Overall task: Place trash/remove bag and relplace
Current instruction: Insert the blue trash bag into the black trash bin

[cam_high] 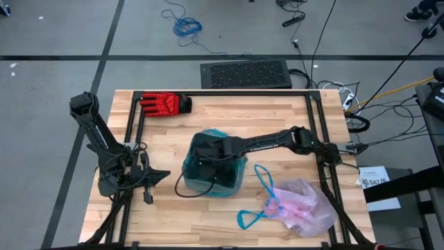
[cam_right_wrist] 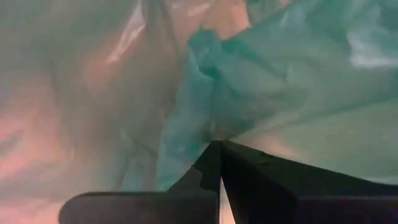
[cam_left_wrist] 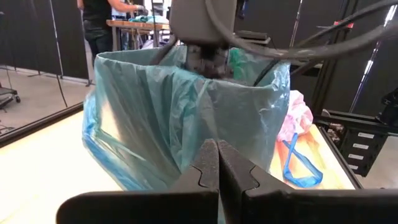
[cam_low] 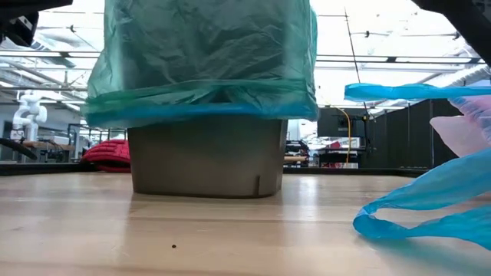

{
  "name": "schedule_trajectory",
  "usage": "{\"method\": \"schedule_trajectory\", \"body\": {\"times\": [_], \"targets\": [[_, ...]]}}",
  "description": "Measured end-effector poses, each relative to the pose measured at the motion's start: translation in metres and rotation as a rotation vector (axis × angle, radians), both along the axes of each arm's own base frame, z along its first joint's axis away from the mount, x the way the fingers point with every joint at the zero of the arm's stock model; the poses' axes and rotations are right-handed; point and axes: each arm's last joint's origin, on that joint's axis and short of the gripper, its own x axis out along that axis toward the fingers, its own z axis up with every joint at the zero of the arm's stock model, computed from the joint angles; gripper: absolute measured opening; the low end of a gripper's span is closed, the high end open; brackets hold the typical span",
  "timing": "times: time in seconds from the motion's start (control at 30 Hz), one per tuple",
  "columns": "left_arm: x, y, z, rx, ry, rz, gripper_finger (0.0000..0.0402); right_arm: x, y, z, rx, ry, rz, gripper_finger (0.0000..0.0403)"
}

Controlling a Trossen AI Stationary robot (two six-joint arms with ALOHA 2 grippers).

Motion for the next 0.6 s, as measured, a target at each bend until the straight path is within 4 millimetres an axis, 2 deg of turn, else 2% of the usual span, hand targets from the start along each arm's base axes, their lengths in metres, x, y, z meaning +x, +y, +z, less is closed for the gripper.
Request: {"method": "schedule_trajectory", "body": {"times": [0.37, 0.6], "targets": [[0.0, -0.001, -0.002, -0.004, 0.003, 0.0, 0.0, 0.007, 0.0, -0.027, 0.039, 0.055, -0.015, 0.0], [0.0, 0.001, -0.011, -0.045, 0.025, 0.01, 0.0, 0.007, -0.001, -0.035, 0.037, 0.086, -0.025, 0.0]]}}
